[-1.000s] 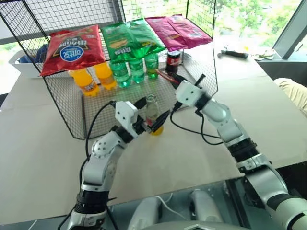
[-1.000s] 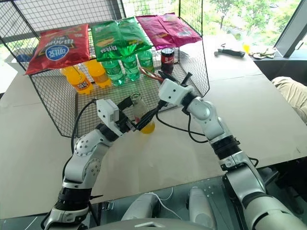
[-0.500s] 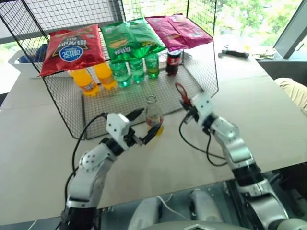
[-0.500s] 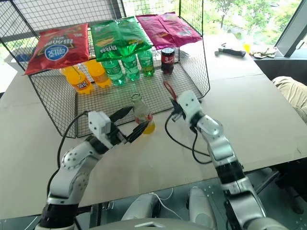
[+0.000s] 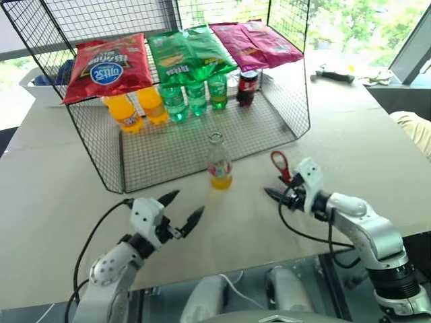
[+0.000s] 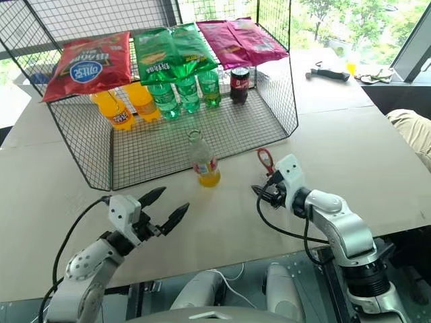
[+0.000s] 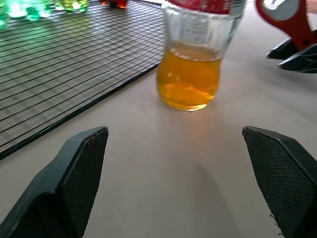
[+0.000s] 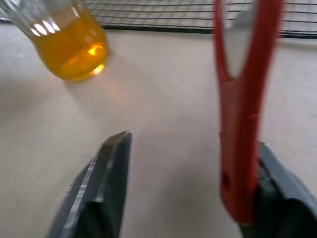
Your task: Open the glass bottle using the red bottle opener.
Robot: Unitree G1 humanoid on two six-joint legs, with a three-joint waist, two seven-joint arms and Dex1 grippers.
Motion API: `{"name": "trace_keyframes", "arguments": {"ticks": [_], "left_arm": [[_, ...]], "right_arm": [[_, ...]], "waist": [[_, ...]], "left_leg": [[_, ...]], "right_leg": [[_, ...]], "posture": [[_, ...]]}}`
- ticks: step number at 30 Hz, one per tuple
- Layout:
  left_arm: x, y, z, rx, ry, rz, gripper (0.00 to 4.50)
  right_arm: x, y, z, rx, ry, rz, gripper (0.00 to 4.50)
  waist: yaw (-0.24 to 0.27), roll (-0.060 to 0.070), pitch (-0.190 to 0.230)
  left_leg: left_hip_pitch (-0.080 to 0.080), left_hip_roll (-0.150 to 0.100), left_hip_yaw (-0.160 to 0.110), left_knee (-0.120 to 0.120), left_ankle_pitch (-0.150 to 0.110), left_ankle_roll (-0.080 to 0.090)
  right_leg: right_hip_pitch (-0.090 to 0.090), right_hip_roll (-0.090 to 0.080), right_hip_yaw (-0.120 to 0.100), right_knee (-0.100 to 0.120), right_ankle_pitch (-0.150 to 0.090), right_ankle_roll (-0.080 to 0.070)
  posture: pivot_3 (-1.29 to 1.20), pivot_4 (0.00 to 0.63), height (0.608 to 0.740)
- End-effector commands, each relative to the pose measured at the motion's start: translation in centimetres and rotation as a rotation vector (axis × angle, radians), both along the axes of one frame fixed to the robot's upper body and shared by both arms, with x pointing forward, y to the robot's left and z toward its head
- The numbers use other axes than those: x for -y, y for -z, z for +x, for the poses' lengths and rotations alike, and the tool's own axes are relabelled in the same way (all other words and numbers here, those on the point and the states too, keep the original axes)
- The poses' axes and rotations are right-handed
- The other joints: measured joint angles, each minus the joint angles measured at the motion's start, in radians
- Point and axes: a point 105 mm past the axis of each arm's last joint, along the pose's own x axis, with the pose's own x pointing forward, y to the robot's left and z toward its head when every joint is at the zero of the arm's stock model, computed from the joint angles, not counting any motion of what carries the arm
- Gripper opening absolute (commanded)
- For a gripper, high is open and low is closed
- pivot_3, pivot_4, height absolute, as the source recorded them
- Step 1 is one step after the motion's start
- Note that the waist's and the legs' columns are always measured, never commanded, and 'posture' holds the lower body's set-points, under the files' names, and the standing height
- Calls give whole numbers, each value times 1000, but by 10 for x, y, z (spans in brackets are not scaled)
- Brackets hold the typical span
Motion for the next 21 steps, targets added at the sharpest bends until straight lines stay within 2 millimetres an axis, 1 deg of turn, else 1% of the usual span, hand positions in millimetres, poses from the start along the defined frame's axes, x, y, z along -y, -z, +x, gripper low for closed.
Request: {"name": "trace_keyframes", "arguments": {"ticks": [1, 4, 5, 7, 10, 12, 16, 21], "left_arm": [[-4, -5, -6, 12, -17, 44, 4500], [-14, -1, -18, -18, -44, 93, 4500], [-18, 0, -22, -31, -53, 105, 4500], [-24, 1, -27, -44, -69, 122, 4500], [-38, 0, -31, -38, -113, 176, 4500], [-43, -2, -32, -33, -127, 189, 4500], [-48, -4, -34, -31, -134, 197, 4500], [-50, -5, -35, -30, -124, 210, 4500]], "right_arm": [[14, -4, 1, 95, 23, -36, 4434], [27, 0, -20, 92, -53, -59, 4434], [34, 1, -26, 96, -58, -64, 4434], [47, 0, -31, 119, -48, -83, 4434], [73, 0, -37, 186, -41, -175, 4434], [83, -3, -41, 211, -41, -173, 4434], [89, -4, -50, 238, -73, -148, 4434], [86, -3, -56, 248, -133, -118, 4434]], "waist": [[0, 0, 0], [2, 0, 0], [2, 0, 0], [2, -1, 1], [3, -1, 1], [3, -1, 1], [2, -2, 2], [2, -2, 2]], "left_leg": [[0, 0, 0, 0, 0, 0], [0, 0, 0, 0, 0, -1], [0, 0, 0, 0, 0, -1], [0, 0, 0, 0, 0, 0], [0, 1, 0, 0, -1, 2], [0, 1, 1, 0, -1, 2], [2, 3, 1, 0, -1, 2], [2, 4, 2, 0, -1, 2]], "right_leg": [[0, 0, 0, 0, 0, 0], [1, 0, 0, -2, 0, 0], [1, 0, 0, -3, 0, 0], [2, 0, 0, -4, 0, 0], [5, 0, -1, -9, 0, 1], [5, 0, -1, -9, 0, 1], [7, 1, -1, -9, 0, 1], [7, 1, 0, -9, 0, 1]], "posture": [[0, 150, 740], [0, 150, 740], [0, 150, 740], [0, 150, 740], [0, 150, 740], [0, 150, 740], [0, 150, 740], [0, 150, 740]]}}
